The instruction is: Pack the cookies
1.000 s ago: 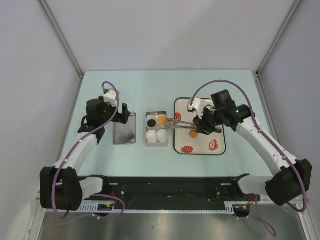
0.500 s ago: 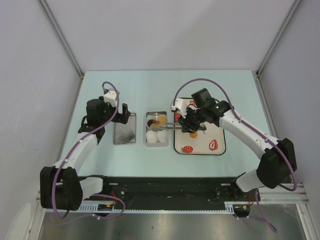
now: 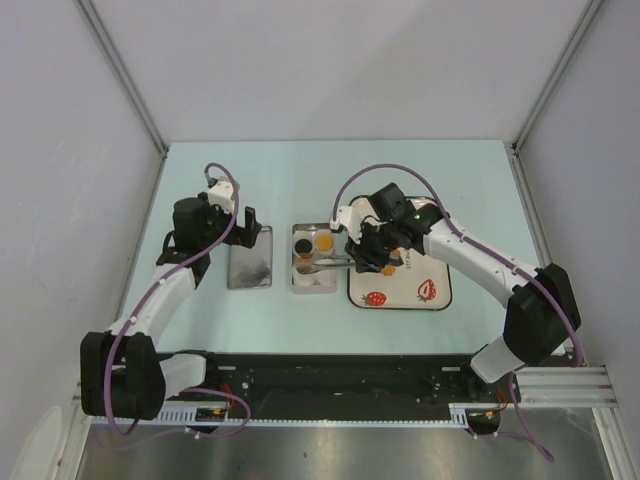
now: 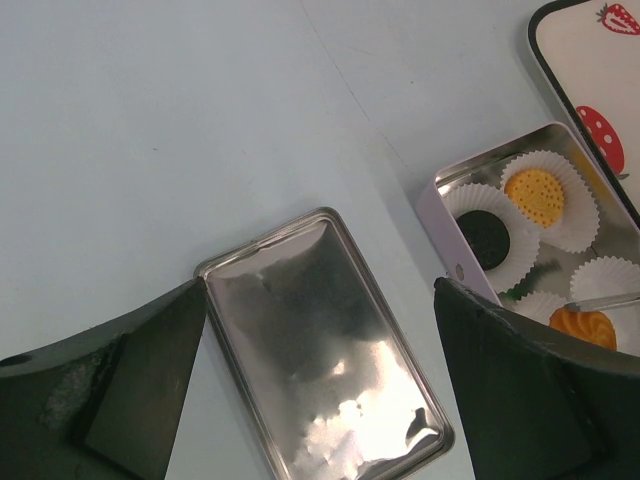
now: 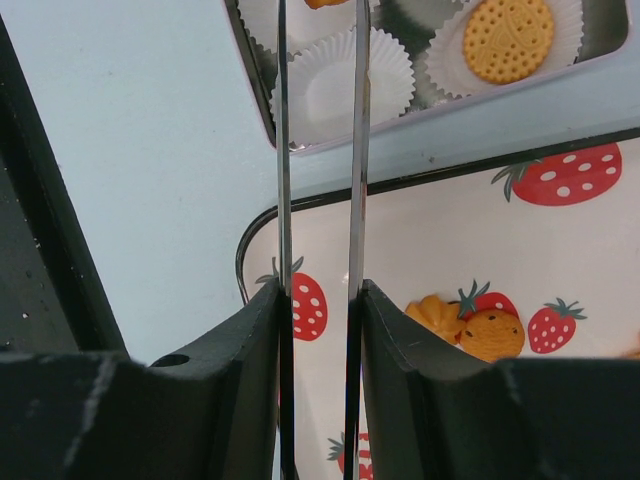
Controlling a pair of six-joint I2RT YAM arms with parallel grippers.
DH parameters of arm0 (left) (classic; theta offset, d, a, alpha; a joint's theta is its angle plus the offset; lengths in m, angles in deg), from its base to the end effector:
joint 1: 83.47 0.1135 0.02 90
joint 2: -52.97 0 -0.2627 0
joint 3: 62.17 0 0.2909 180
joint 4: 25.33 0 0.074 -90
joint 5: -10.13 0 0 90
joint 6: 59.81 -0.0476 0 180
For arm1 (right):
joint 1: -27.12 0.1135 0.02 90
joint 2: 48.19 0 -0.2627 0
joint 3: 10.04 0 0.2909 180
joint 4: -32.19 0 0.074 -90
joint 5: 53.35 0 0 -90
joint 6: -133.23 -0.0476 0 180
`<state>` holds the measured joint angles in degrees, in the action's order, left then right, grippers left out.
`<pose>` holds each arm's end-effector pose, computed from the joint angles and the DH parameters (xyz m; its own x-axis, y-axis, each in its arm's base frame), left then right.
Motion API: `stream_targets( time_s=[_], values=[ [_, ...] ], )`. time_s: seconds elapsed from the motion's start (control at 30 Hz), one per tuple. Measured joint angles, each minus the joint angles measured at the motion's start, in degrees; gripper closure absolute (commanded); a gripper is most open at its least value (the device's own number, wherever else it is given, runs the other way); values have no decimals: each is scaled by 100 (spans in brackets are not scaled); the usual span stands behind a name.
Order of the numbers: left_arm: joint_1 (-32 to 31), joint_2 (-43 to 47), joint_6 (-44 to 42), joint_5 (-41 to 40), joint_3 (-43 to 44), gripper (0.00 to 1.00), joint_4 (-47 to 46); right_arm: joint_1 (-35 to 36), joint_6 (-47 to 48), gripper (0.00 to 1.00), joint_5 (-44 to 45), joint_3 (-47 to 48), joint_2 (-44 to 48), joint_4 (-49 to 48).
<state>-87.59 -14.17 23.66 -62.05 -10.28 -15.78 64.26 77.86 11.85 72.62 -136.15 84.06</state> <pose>0.3051 -0.0366 0.2290 -0.3764 0.1357 -0.9165 0.3908 0.9201 -0.0243 0.2780 0.2356 0.2507 -0.1367 -0.7507 -0.6464 -0.9808 0.1942 -0.0181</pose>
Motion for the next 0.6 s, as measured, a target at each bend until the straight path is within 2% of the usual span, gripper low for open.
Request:
stream_targets(
  time_s=[0.3, 0.6],
  values=[
    [0, -7, 0, 0, 0, 0, 0, 98, 4, 85, 57, 2, -181, -2],
    [0, -17, 0, 0, 0, 0, 0, 144, 4, 76, 101, 2, -240, -4]
  ],
)
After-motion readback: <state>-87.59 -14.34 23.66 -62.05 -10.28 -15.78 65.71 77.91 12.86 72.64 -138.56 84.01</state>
